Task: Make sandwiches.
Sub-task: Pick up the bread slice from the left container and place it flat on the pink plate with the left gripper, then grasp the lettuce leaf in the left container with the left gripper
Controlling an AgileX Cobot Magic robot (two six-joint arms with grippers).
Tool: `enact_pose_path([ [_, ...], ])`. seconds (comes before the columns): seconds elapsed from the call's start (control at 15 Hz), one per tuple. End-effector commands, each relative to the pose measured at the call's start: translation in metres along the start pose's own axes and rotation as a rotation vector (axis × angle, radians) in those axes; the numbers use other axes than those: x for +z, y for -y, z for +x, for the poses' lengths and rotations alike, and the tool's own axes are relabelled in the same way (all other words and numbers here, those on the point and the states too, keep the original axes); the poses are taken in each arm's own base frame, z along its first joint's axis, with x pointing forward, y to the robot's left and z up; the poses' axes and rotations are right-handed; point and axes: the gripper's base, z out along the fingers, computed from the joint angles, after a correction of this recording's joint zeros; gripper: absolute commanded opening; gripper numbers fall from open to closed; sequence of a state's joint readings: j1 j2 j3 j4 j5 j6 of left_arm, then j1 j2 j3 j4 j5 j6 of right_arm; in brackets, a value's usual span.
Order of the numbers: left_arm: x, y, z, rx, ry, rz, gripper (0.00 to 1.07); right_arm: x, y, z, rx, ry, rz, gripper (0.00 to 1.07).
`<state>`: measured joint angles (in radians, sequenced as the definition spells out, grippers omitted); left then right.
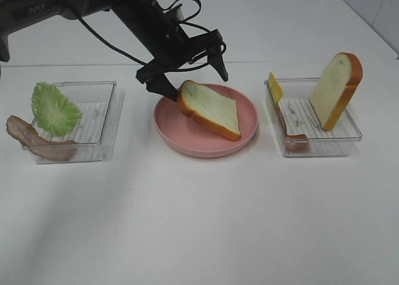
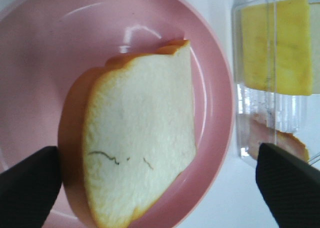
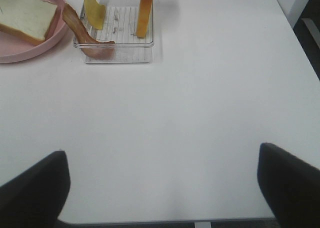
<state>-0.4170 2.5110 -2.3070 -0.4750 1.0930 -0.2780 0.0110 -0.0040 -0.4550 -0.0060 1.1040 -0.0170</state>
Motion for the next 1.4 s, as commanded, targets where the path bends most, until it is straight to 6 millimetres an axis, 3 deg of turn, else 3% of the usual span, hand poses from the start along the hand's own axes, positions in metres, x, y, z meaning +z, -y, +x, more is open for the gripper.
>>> enact_pose_path([
  [0.07,-0.024,-0.002,0.001,0.063,-0.047,-0.192,1.02,-0.002,0.0,0.003,-0.001,0.03,0.005,0.99],
  [0.33,-0.047,0.013,0.001,0.117,0.002,-0.214,1.02,-0.002,0.0,0.003,-0.001,0.03,0.005,0.99],
  [0.47,-0.071,0.025,0.001,0.183,0.035,-0.186,1.01,-0.002,0.0,0.003,-0.001,0.03,0.005,0.99],
  [0.6,-0.099,0.037,0.003,0.239,0.087,-0.174,1.0,-0.002,0.0,0.003,-0.001,0.03,0.005,0.99],
  [0.67,-0.125,0.044,0.005,0.268,0.137,-0.177,1.0,-0.002,0.0,0.003,-0.001,0.03,0.005,0.99],
  [0.87,-0.166,0.049,0.015,0.333,0.197,-0.247,0.99,-0.002,0.0,0.003,-0.001,0.03,0.005,0.99],
  [1.07,-0.198,0.023,0.029,0.316,0.187,-0.356,0.99,-0.002,0.0,0.003,-0.001,0.03,0.005,0.99],
  [1.2,-0.213,-0.011,0.035,0.239,0.152,-0.398,0.98,-0.002,0.0,0.003,-0.001,0.03,0.005,0.99],
  [1.27,-0.224,-0.039,0.037,0.192,0.127,-0.427,0.98,-0.002,0.0,0.003,-0.001,0.03,0.005,0.99],
  [1.4,-0.23,-0.064,0.038,0.147,0.106,-0.452,0.98,-0.002,0.0,0.003,-0.001,0.03,0.005,0.99],
])
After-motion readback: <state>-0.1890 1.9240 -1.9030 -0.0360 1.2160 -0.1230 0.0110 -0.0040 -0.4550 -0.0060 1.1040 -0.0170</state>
